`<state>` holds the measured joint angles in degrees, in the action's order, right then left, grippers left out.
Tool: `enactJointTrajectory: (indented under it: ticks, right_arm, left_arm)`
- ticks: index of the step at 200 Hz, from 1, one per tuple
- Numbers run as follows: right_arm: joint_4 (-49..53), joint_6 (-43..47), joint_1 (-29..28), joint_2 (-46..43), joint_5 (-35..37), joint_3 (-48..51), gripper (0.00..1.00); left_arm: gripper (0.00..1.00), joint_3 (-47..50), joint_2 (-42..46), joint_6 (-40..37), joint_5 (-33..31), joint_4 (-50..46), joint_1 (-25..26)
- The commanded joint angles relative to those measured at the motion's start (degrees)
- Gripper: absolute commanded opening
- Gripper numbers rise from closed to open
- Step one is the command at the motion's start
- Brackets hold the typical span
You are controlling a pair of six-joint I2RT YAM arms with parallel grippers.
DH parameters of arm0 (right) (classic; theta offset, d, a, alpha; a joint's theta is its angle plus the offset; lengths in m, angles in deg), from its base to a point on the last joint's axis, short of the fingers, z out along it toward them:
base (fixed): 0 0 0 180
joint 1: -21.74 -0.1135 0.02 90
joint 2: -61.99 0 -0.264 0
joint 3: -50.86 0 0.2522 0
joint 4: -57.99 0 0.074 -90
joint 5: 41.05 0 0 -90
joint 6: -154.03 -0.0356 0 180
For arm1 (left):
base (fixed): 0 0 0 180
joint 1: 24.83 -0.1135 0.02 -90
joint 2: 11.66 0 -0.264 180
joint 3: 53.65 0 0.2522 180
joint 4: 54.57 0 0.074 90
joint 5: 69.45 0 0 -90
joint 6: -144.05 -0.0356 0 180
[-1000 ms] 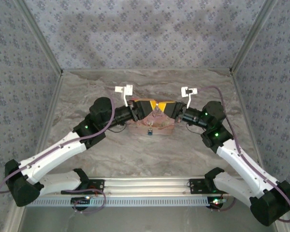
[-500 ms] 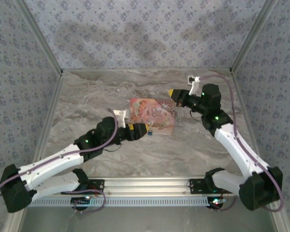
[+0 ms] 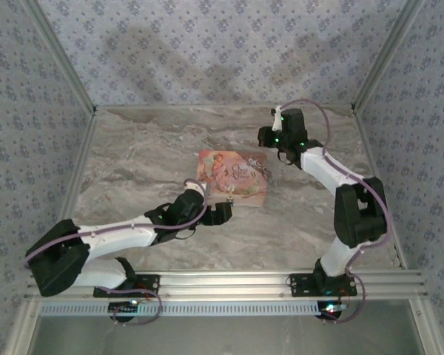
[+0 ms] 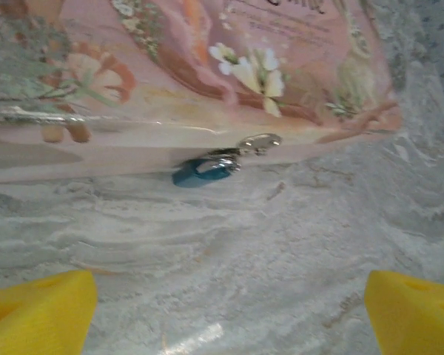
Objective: Unlock the padlock with the key
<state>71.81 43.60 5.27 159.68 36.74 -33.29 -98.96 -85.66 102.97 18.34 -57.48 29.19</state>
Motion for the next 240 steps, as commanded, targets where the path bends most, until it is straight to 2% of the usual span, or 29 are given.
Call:
enactJointTrajectory:
  ticks: [1, 65, 116, 144, 170, 185, 204, 240]
  right_arm:
    - [2.81, 3.39, 0.00, 3.08, 4.30, -4.25, 0.00]
    - [4.96, 4.98, -0.74, 8.02, 6.49, -6.61, 0.00]
    - [6.23, 6.67, -2.54, 9.97, 8.08, -7.42, 0.00]
    - [6.17, 6.81, -3.26, 10.42, 8.39, -6.95, 0.00]
    - [5.81, 7.24, -3.56, 10.83, 8.57, -6.23, 0.00]
    - [5.91, 7.44, -3.57, 11.16, 8.65, -6.02, 0.00]
    - [5.67, 7.68, -3.67, 11.31, 8.75, -5.77, 0.00]
    - [5.81, 8.04, -3.84, 11.73, 8.69, -5.49, 0.00]
  left_arm:
    - [0.94, 0.16, -1.03, -2.91, -1.80, 6.45, -2.24]
    - [0.96, -0.08, -1.94, -8.49, 0.94, 8.56, -9.35]
    - [0.97, -0.19, -3.02, -10.86, 2.78, 10.58, -10.23]
    - [0.98, 0.88, -4.68, -11.74, 4.13, 14.42, -8.10]
    - [0.98, 4.12, -6.28, -13.14, -1.13, 20.99, -4.54]
    - [0.98, 5.60, -7.94, -14.10, -1.49, 26.12, -3.42]
    - [0.98, 4.86, -10.84, -14.64, -1.67, 27.19, -2.82]
    - [0.98, 3.57, -16.36, -19.11, -6.67, 31.62, 0.26]
